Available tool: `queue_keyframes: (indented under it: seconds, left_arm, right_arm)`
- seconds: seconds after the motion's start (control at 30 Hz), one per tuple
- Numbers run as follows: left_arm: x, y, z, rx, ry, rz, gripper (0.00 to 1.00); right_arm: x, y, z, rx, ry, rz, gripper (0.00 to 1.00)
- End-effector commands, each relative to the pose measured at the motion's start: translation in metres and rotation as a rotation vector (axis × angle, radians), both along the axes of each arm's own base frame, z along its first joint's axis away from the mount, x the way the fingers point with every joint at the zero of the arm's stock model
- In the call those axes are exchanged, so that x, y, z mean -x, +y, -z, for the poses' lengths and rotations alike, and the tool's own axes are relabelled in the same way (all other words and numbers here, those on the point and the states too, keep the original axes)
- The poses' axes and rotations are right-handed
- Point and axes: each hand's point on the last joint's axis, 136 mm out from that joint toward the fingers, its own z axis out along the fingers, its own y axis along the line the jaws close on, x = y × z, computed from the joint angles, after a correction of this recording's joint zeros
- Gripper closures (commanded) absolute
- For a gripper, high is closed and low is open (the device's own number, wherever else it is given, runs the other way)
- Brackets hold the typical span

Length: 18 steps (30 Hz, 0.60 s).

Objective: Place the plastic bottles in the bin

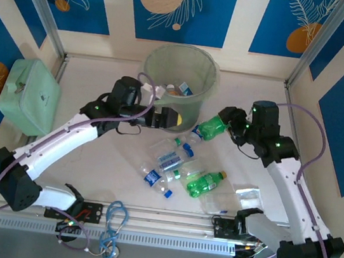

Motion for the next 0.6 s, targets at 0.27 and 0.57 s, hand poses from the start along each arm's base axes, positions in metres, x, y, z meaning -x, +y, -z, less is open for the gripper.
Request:
queue_keyframes:
  seconds: [0.27, 0.57]
  left_arm:
    - [0.017, -0.044, -0.054, 0.123, -0.173, 0.182, 0.05]
    - [0.029, -0.052, -0.062, 0.2, -0.148, 0.247, 0.11]
  right_arm:
    - [0.008, 0.062, -0.074, -0.055, -0.219, -0.275, 0.4]
    - [0.003, 0.078, -0.093, -0.122, -0.281, -0.311, 0.4]
